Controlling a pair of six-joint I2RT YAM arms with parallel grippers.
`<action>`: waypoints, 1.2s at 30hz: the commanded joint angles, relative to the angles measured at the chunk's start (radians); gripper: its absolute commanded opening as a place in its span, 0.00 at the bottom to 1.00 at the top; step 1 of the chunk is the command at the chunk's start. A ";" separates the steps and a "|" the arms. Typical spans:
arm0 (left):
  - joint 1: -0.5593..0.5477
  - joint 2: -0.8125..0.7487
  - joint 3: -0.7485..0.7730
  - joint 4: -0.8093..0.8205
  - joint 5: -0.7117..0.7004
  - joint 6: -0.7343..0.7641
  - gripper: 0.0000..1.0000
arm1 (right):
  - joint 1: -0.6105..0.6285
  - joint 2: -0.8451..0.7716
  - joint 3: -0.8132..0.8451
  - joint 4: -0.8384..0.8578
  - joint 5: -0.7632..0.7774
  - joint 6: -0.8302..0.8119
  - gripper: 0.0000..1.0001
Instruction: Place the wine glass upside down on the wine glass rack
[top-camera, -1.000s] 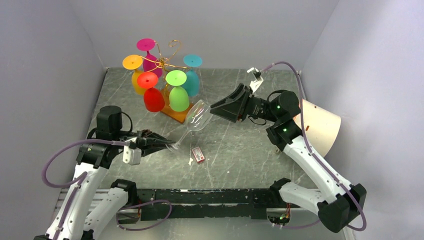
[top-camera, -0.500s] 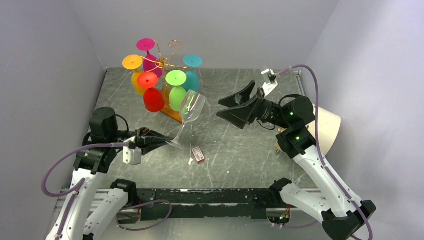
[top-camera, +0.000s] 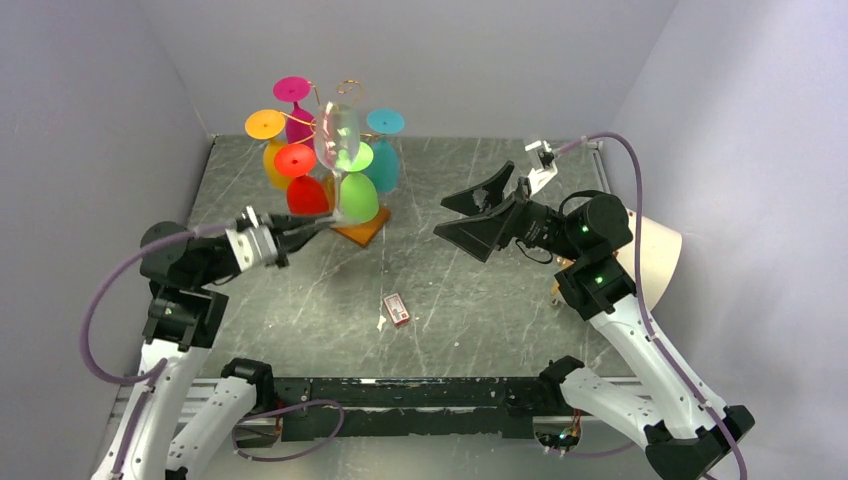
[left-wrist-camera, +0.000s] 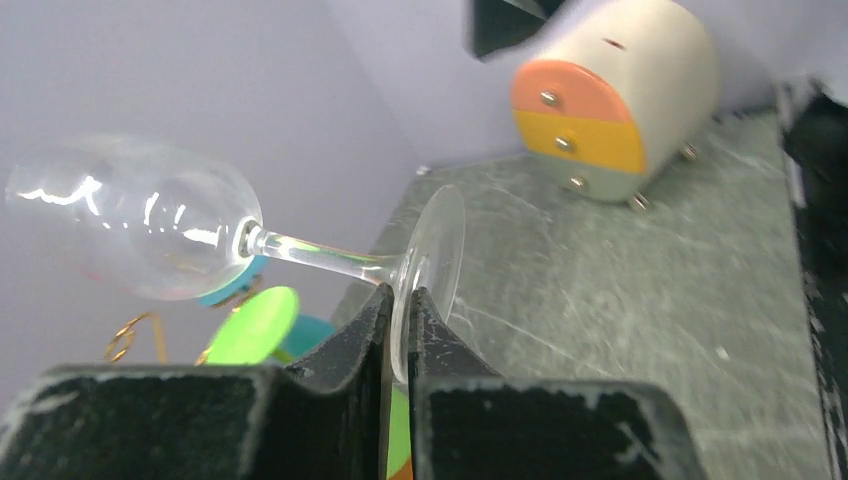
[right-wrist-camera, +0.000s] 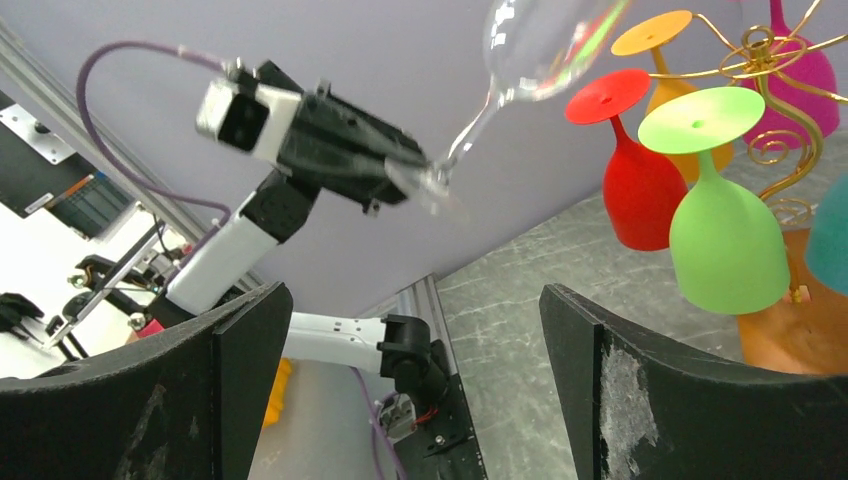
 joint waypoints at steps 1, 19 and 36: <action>0.005 0.063 0.142 0.176 -0.315 -0.281 0.07 | 0.003 -0.014 0.033 -0.028 0.014 -0.034 1.00; 0.006 0.555 0.710 0.027 -0.530 -0.611 0.07 | 0.003 -0.049 0.015 -0.075 0.036 -0.072 1.00; 0.058 0.832 0.853 0.152 -0.550 -0.959 0.07 | 0.004 -0.071 -0.004 -0.113 0.031 -0.117 1.00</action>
